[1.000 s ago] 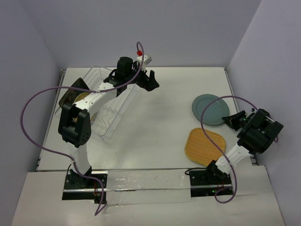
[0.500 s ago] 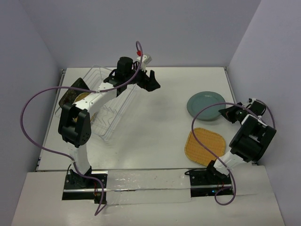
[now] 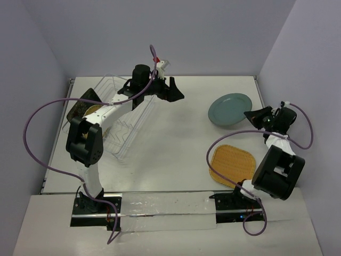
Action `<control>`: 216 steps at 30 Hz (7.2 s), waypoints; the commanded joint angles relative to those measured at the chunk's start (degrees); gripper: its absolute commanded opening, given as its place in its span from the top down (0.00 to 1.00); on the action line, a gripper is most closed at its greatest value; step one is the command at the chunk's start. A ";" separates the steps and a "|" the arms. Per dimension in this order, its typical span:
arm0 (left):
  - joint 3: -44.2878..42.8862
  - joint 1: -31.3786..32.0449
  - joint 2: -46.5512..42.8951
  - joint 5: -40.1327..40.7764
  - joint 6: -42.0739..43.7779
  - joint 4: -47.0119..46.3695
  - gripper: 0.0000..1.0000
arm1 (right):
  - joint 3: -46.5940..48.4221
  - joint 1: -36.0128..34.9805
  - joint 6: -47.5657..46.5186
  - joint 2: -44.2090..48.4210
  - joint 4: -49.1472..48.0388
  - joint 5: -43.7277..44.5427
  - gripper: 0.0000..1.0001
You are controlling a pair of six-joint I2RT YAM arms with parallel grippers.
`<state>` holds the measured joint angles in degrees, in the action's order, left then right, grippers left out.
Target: Load the plates into the dish rack
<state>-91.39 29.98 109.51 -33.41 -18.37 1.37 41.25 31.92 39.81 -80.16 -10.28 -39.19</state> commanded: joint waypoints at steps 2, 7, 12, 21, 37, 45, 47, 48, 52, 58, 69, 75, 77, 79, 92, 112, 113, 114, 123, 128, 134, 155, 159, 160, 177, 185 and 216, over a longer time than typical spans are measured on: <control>-1.85 1.39 -1.19 -0.05 -7.20 -3.38 0.01 | -1.67 -2.37 11.67 8.21 -15.33 -6.96 1.00; 0.20 2.10 -0.98 -1.26 -11.81 -7.69 0.01 | -4.03 -3.74 19.68 11.93 -23.68 -11.01 1.00; 0.93 2.10 0.41 -4.48 -16.91 -10.88 0.01 | -3.79 -4.81 23.82 14.85 -27.08 -13.26 1.00; 2.09 2.28 1.05 -8.69 -21.53 -18.34 0.01 | -5.75 -7.23 34.65 15.47 -41.04 -17.24 1.00; 4.11 3.93 -0.90 -15.03 -25.07 -28.20 0.45 | -3.35 -14.72 35.44 12.24 -45.53 -17.72 1.00; 7.96 3.86 -6.48 -13.95 -22.43 -28.09 1.00 | -1.64 -14.74 27.67 12.66 -38.26 -17.07 1.00; 8.69 3.86 -7.76 -13.47 -21.39 -28.09 1.00 | -0.47 -14.70 25.72 12.59 -34.82 -17.29 1.00; 9.38 3.86 -8.86 -12.84 -20.59 -28.06 1.00 | 0.48 -14.73 23.47 12.49 -31.89 -17.43 1.00; 10.63 3.86 -14.65 -4.83 -15.60 -23.60 1.00 | 2.65 -14.70 16.86 12.46 -24.95 -17.22 0.57; 4.37 3.77 -21.38 7.66 0.86 -4.16 1.00 | 4.57 -14.57 9.45 14.01 -16.56 -16.18 0.08; -3.53 0.69 -27.43 33.13 35.43 21.53 1.00 | 4.26 -14.43 -14.57 25.15 8.91 5.44 0.00; -6.68 -8.00 -30.16 35.16 42.89 32.38 1.00 | 4.97 -14.43 -17.40 25.06 13.18 9.66 0.00; -7.23 -10.87 -31.50 34.41 41.61 34.58 1.00 | 4.72 -14.43 -17.56 24.55 13.44 9.75 0.00; -3.32 -15.11 -33.66 33.86 40.47 33.06 1.00 | 4.62 -14.51 -17.56 23.50 13.54 10.00 0.00; 5.50 -22.57 -36.68 35.17 32.82 36.84 1.00 | 4.87 -14.43 -18.08 18.34 13.71 8.60 0.00; 12.27 -23.38 -35.79 42.21 31.10 34.93 1.00 | 4.89 -14.35 -18.45 16.97 13.88 9.04 0.00; 12.52 -23.38 -35.70 41.58 31.35 34.77 1.00 | 4.89 -14.42 -18.45 16.89 13.89 8.96 0.00; 12.70 -23.38 -35.61 41.50 31.60 34.60 1.00 | 4.81 -14.36 -18.45 16.88 13.89 8.95 0.00; 14.02 -23.38 -35.55 39.28 34.49 34.64 1.00 | 4.89 -14.35 -18.63 17.23 14.33 9.88 0.00; 13.46 -23.33 -34.81 40.50 33.96 35.69 1.00 | 4.83 -14.35 -18.45 16.88 14.44 10.36 0.00; 13.68 -23.33 -31.72 41.72 31.70 37.45 1.00 | 4.86 -14.35 -18.52 16.88 14.59 10.74 0.00; 15.63 -23.21 -30.09 40.85 34.98 40.42 0.88 | 5.15 -14.17 -19.24 17.19 15.12 11.68 0.00; 16.52 -23.21 -32.69 41.28 35.28 40.08 0.83 | 4.99 -14.08 -19.23 17.22 15.12 11.77 0.00; 16.70 -23.21 -33.31 40.98 35.51 39.84 0.83 | 5.06 -14.08 -19.15 17.13 15.12 11.76 0.00; 15.42 -22.86 -31.50 43.43 34.26 39.59 0.53 | 4.87 -14.10 -19.07 18.28 15.21 11.42 0.00; 7.10 -20.85 -33.51 46.49 32.04 41.06 0.11 | 5.00 -14.08 -18.15 19.29 16.34 13.85 0.00; -11.13 5.91 -9.74 18.92 6.39 25.43 0.01 | -14.09 12.29 -5.36 21.86 35.54 34.20 0.00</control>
<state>-98.22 34.48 98.55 -9.72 -10.35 29.67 28.85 43.91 33.65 -56.97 25.76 -6.48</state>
